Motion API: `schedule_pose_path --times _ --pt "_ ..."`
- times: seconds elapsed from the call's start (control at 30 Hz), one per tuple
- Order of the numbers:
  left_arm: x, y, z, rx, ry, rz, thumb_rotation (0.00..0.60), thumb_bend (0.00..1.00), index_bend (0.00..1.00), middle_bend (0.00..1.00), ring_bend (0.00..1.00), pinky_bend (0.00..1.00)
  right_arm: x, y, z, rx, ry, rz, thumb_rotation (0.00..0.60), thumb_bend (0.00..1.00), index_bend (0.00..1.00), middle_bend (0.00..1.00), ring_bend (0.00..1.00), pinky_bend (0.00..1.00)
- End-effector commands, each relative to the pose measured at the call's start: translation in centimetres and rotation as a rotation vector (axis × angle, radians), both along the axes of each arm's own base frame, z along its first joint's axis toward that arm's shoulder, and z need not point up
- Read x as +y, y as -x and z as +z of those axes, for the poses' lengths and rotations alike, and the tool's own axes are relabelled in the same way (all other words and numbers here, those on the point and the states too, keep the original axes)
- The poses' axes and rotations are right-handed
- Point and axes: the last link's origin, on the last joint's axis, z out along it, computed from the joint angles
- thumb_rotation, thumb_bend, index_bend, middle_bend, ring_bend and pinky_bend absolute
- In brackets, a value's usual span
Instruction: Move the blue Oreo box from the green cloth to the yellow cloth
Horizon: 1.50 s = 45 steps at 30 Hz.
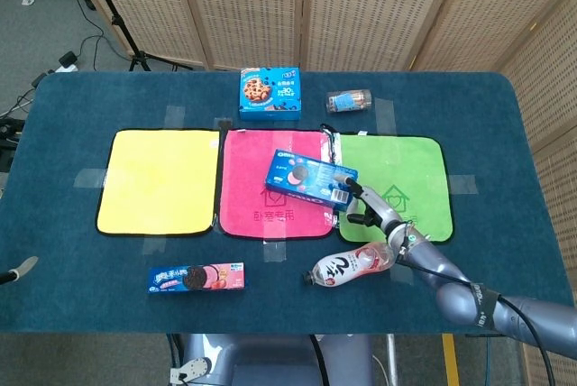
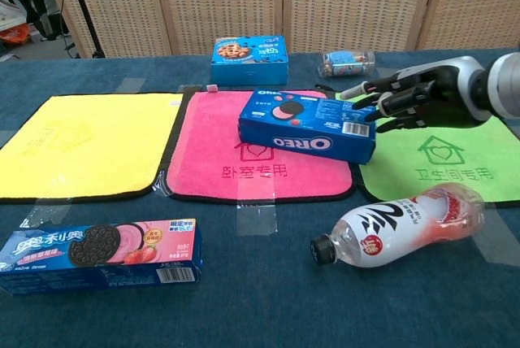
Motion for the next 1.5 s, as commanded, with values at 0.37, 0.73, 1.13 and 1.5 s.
schedule_pose_path --times 0.37,0.73,1.13,1.5 --pt "0.4 0.3 0.1 -0.003 0.002 0.019 0.6 0.02 0.0 0.0 0.0 0.0 -0.6 -5.0 -2.8 0.052 -0.014 0.057 0.6 1.0 0.05 0.0 0.0 0.0" --pt "0.7 0.4 -0.1 0.004 0.008 0.033 0.6 0.02 0.0 0.0 0.0 0.0 -0.8 -7.8 -4.1 0.043 -0.039 0.103 0.6 1.0 0.05 0.0 0.0 0.0" --pt "0.8 0.7 0.4 -0.019 -0.001 0.04 0.6 0.02 0.0 0.0 0.0 0.0 0.5 -11.7 -4.5 0.008 -0.038 0.232 0.6 1.0 0.05 0.0 0.0 0.0" --pt "0.8 0.7 0.4 -0.016 0.004 0.035 0.6 0.02 0.0 0.0 0.0 0.0 0.1 -9.3 1.0 0.008 0.12 0.263 0.6 1.0 0.05 0.0 0.0 0.0"
